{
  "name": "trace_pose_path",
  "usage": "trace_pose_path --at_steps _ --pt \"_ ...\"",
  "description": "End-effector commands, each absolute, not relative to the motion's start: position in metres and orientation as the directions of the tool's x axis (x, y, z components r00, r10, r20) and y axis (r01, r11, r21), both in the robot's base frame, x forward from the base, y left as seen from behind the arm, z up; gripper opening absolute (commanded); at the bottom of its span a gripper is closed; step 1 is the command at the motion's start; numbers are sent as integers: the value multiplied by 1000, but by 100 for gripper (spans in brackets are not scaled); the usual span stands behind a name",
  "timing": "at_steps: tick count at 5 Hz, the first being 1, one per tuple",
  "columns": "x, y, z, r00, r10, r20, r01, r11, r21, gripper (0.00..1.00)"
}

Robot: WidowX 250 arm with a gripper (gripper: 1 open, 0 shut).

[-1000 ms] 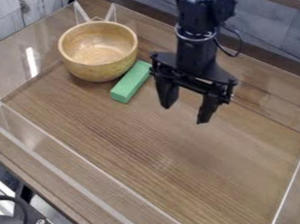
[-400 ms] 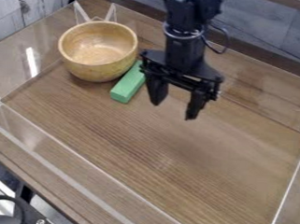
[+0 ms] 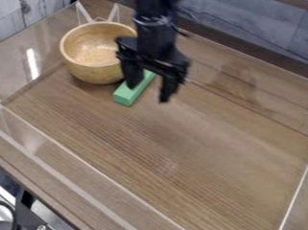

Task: Put green stick into wooden bowl

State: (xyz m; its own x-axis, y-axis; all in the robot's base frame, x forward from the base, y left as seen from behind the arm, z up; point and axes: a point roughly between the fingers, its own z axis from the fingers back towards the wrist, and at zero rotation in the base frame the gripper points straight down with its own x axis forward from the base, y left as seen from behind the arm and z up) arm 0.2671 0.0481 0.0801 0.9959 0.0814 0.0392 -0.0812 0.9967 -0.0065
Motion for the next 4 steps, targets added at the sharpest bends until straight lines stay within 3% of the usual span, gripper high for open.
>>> trace_pose_path --at_steps 1,4 --pt "285 73 92 991 62 121 -63 998 2 100" --pt "304 79 74 988 59 144 -63 998 21 100"
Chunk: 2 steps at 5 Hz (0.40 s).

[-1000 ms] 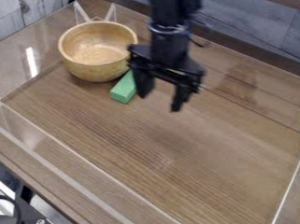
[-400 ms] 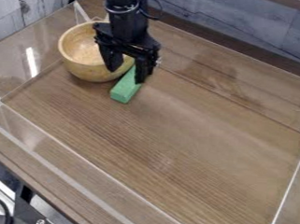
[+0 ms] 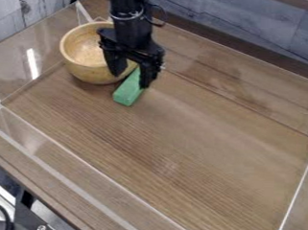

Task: Put green stick into wooden bowl

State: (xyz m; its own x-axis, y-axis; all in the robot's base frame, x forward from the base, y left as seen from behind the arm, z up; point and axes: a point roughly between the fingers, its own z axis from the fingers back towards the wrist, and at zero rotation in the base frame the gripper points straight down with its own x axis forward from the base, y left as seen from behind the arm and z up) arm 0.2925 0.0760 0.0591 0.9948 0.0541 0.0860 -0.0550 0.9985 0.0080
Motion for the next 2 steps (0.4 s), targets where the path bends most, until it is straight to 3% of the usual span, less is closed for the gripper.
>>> trace_pose_path --at_steps 1,2 --pt "309 78 68 987 62 147 -67 997 29 100" --pt "315 79 61 987 68 146 -74 997 36 100"
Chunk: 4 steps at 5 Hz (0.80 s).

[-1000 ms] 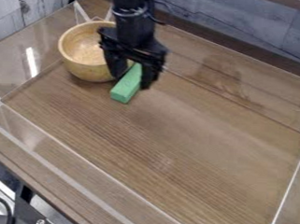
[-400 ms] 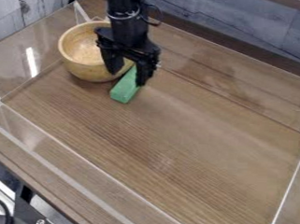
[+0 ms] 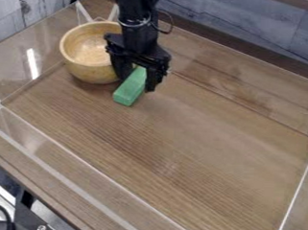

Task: Put green stick into wooden bowl

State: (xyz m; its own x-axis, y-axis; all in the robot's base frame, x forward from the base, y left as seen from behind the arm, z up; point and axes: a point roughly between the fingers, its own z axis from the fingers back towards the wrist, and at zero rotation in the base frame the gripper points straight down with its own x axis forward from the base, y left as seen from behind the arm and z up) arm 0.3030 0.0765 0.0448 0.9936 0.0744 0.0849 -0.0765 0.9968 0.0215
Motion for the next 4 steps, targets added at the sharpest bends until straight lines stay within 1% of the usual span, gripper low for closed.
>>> trace_pose_path --at_steps 1,2,4 --pt "322 81 55 986 71 148 -78 996 42 100" --pt "327 82 52 986 74 149 -82 996 45 100" --pt "324 83 55 987 75 142 -81 996 41 100"
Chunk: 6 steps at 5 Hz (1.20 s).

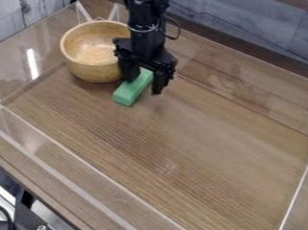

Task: Put green stick into wooden bowl

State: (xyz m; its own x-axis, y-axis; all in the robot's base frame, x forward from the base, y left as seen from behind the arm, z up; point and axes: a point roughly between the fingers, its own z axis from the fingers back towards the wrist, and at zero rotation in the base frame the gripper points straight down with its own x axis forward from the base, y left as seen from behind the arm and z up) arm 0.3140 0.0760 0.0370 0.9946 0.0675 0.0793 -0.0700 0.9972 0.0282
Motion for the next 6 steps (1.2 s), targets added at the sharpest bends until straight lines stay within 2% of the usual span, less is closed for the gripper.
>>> trace_pose_path --at_steps 1,5,6 --pt "322 83 56 988 75 138 -81 996 38 100" --pt "318 83 65 988 76 133 -80 996 26 100" --pt "318 85 60 988 78 130 -83 996 34 0"
